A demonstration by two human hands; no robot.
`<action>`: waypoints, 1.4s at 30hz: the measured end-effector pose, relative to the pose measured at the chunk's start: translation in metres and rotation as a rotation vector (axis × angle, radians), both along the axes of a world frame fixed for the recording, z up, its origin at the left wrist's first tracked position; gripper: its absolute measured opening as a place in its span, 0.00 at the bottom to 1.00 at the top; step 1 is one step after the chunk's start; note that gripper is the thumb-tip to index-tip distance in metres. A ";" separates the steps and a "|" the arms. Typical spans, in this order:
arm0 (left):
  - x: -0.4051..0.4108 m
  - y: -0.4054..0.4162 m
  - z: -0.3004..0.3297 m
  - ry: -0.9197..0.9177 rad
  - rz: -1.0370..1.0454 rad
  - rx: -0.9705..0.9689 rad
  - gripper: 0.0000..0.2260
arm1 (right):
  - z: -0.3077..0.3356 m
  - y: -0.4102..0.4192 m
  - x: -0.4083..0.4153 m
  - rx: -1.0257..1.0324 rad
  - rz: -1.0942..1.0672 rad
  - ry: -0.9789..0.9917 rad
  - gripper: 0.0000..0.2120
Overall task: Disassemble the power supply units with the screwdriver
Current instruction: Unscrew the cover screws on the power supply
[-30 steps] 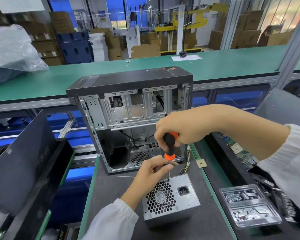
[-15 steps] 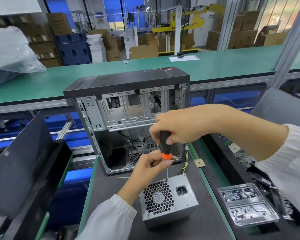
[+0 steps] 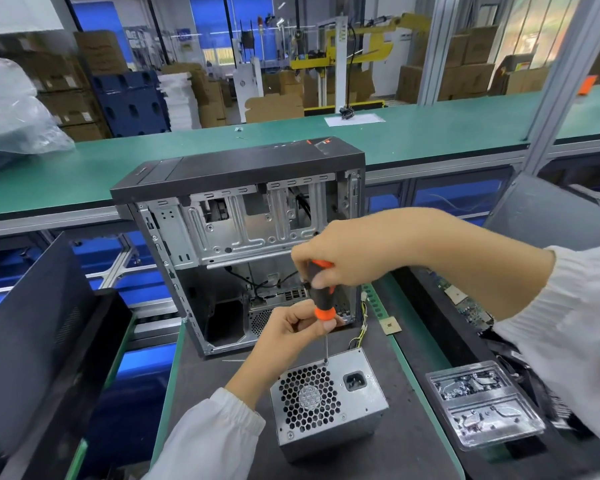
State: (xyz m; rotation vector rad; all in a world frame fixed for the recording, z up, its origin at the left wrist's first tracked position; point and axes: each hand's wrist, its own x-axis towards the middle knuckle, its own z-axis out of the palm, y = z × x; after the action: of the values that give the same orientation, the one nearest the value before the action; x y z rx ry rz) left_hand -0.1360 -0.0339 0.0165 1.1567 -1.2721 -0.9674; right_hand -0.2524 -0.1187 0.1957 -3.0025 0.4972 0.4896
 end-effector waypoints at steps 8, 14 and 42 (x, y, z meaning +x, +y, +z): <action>0.003 0.000 0.003 -0.043 0.031 0.002 0.09 | 0.002 0.002 0.003 -0.067 -0.134 -0.071 0.30; 0.004 -0.001 0.003 -0.035 0.037 0.034 0.11 | 0.003 -0.002 0.003 -0.033 -0.004 0.024 0.07; -0.002 0.000 0.005 -0.040 -0.056 0.021 0.06 | 0.010 0.009 -0.006 -0.018 0.010 0.037 0.15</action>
State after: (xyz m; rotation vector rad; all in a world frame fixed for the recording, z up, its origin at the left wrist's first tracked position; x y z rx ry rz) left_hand -0.1379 -0.0337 0.0216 1.1669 -1.3359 -1.0054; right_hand -0.2584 -0.1099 0.2055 -3.0195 0.4914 0.5453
